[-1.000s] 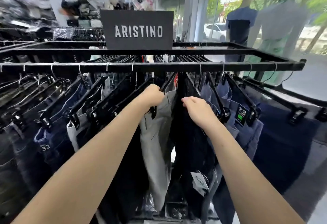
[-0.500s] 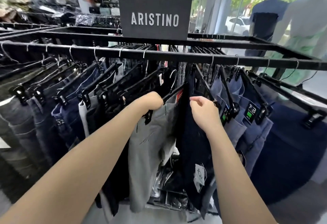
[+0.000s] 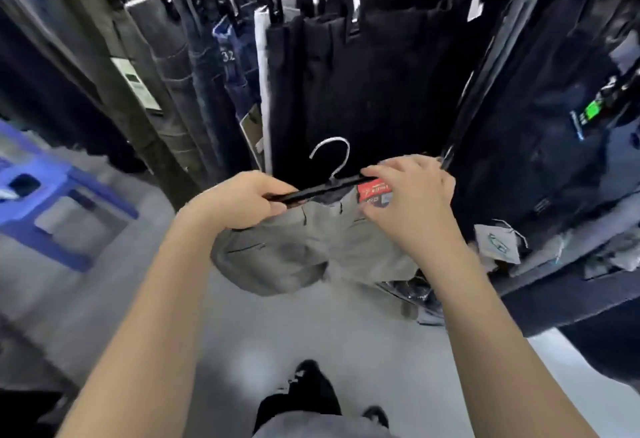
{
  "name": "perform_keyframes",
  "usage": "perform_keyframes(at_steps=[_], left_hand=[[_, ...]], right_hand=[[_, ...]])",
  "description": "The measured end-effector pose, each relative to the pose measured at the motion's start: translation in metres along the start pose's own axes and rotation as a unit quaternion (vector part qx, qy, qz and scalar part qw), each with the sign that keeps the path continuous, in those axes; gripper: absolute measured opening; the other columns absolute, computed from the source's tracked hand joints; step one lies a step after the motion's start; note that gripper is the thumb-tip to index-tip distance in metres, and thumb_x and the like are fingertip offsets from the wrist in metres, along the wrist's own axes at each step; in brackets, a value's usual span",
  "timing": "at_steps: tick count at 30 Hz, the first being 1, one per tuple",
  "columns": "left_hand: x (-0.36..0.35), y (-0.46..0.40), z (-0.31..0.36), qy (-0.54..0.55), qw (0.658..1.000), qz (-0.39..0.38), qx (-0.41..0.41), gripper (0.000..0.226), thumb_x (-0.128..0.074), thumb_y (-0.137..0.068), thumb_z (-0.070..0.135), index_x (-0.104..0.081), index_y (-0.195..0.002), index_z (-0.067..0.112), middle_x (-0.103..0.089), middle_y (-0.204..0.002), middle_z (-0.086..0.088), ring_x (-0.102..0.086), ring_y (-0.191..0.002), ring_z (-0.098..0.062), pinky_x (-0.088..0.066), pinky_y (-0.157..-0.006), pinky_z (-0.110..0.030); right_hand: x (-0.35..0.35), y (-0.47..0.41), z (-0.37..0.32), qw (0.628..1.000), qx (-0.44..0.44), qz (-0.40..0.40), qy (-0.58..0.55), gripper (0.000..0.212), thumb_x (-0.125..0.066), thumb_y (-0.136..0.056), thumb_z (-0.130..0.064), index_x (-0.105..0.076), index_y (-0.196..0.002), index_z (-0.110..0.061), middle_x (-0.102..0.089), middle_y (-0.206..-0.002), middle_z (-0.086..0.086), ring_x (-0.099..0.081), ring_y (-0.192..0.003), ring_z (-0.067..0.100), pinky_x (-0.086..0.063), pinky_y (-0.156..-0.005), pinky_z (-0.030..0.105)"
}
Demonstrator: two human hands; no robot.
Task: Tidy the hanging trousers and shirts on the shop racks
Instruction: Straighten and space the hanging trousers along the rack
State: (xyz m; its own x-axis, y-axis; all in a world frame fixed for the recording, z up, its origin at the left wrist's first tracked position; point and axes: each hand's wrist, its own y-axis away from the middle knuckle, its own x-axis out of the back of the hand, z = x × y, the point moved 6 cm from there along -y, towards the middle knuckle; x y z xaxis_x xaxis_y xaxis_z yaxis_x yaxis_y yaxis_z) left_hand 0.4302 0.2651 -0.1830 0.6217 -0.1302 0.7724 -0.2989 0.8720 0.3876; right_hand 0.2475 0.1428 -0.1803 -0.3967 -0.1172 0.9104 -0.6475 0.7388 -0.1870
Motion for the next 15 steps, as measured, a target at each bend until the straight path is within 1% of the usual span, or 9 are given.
perform_keyframes(at_steps=[2, 4, 6, 7, 9, 10, 12, 14, 15], left_hand=[[-0.013, 0.022, -0.027, -0.019, 1.0, -0.005, 0.024, 0.033, -0.058, -0.094, 0.017, -0.066, -0.116, 0.041, -0.07, -0.104, 0.013, -0.062, -0.095, -0.012, -0.048, -0.083, -0.027], [-0.021, 0.041, -0.055, -0.029, 0.998, 0.002, 0.052, 0.034, -0.059, -0.093, 0.016, -0.066, -0.118, 0.038, -0.068, -0.103, 0.015, -0.06, -0.098, -0.012, -0.045, -0.087, -0.026], [-0.026, 0.057, -0.085, -0.051, 0.994, 0.027, 0.096, 0.031, -0.057, -0.094, 0.014, -0.068, -0.115, 0.033, -0.067, -0.098, 0.013, -0.058, -0.096, -0.014, -0.042, -0.088, -0.027], [-0.026, 0.063, -0.103, -0.069, 0.989, 0.05, 0.123, 0.031, -0.056, -0.094, 0.013, -0.069, -0.113, 0.033, -0.068, -0.101, 0.009, -0.057, -0.101, -0.017, -0.04, -0.094, -0.03], [-0.023, 0.075, -0.14, -0.069, 0.972, 0.137, 0.176, 0.033, -0.057, -0.092, 0.01, -0.07, -0.112, 0.033, -0.067, -0.117, 0.005, -0.052, -0.12, -0.019, -0.018, -0.114, -0.036], [-0.021, 0.082, -0.159, -0.043, 0.958, 0.196, 0.205, 0.034, -0.061, -0.089, 0.009, -0.07, -0.113, 0.031, -0.063, -0.127, 0.005, -0.045, -0.13, -0.018, -0.006, -0.117, -0.04], [-0.012, 0.105, -0.19, 0.009, 0.9, 0.342, 0.268, 0.04, -0.07, -0.082, 0.009, -0.067, -0.118, 0.026, -0.052, -0.14, -0.002, -0.036, -0.137, -0.021, -0.005, -0.118, -0.043], [-0.005, 0.136, -0.205, 0.063, 0.817, 0.475, 0.32, 0.041, -0.07, -0.081, 0.01, -0.065, -0.121, 0.02, -0.054, -0.134, -0.009, -0.045, -0.128, -0.025, -0.02, -0.11, -0.027], [-0.005, 0.148, -0.212, 0.099, 0.783, 0.51, 0.344, 0.034, -0.067, -0.084, 0.012, -0.067, -0.117, 0.019, -0.059, -0.126, -0.009, -0.051, -0.12, -0.025, -0.028, -0.104, -0.024]], right_hand=[[-0.027, 0.009, -0.023, 0.995, 0.029, -0.084, 0.05, 0.056, -0.07, -0.078, -0.049, -0.052, -0.131, -0.047, -0.053, -0.13, -0.016, -0.033, -0.129, 0.019, -0.024, -0.101, 0.039], [-0.059, 0.016, -0.048, 0.981, 0.071, -0.169, 0.062, 0.041, -0.065, -0.083, -0.051, -0.059, -0.123, -0.045, -0.062, -0.117, -0.013, -0.044, -0.122, 0.02, -0.03, -0.096, 0.038], [-0.087, 0.023, -0.073, 0.967, 0.075, -0.242, -0.002, 0.022, -0.06, -0.089, -0.046, -0.068, -0.108, -0.039, -0.07, -0.097, -0.007, -0.061, -0.103, 0.022, -0.045, -0.088, 0.035], [-0.101, 0.027, -0.085, 0.962, 0.069, -0.263, -0.033, 0.019, -0.059, -0.09, -0.045, -0.07, -0.103, -0.038, -0.071, -0.091, -0.006, -0.064, -0.094, 0.022, -0.051, -0.081, 0.035], [-0.121, 0.032, -0.113, 0.957, 0.078, -0.273, -0.058, 0.019, -0.057, -0.091, -0.045, -0.07, -0.097, -0.032, -0.069, -0.085, -0.004, -0.064, -0.086, 0.022, -0.053, -0.071, 0.034], [-0.13, 0.035, -0.128, 0.957, 0.081, -0.271, -0.069, 0.02, -0.056, -0.091, -0.043, -0.07, -0.092, -0.027, -0.067, -0.081, -0.002, -0.061, -0.083, 0.023, -0.051, -0.066, 0.033], [-0.147, 0.04, -0.154, 0.951, 0.053, -0.279, -0.124, 0.025, -0.059, -0.09, -0.036, -0.063, -0.073, -0.018, -0.059, -0.066, 0.0, -0.056, -0.073, 0.024, -0.04, -0.055, 0.03], [-0.168, 0.044, -0.177, 0.931, 0.002, -0.319, -0.176, 0.035, -0.06, -0.088, -0.028, -0.048, -0.058, -0.016, -0.048, -0.054, -0.004, -0.048, -0.06, 0.017, -0.032, -0.049, 0.027], [-0.179, 0.046, -0.19, 0.92, -0.023, -0.339, -0.196, 0.038, -0.06, -0.087, -0.024, -0.044, -0.054, -0.016, -0.044, -0.05, -0.004, -0.042, -0.054, 0.014, -0.03, -0.046, 0.024]])
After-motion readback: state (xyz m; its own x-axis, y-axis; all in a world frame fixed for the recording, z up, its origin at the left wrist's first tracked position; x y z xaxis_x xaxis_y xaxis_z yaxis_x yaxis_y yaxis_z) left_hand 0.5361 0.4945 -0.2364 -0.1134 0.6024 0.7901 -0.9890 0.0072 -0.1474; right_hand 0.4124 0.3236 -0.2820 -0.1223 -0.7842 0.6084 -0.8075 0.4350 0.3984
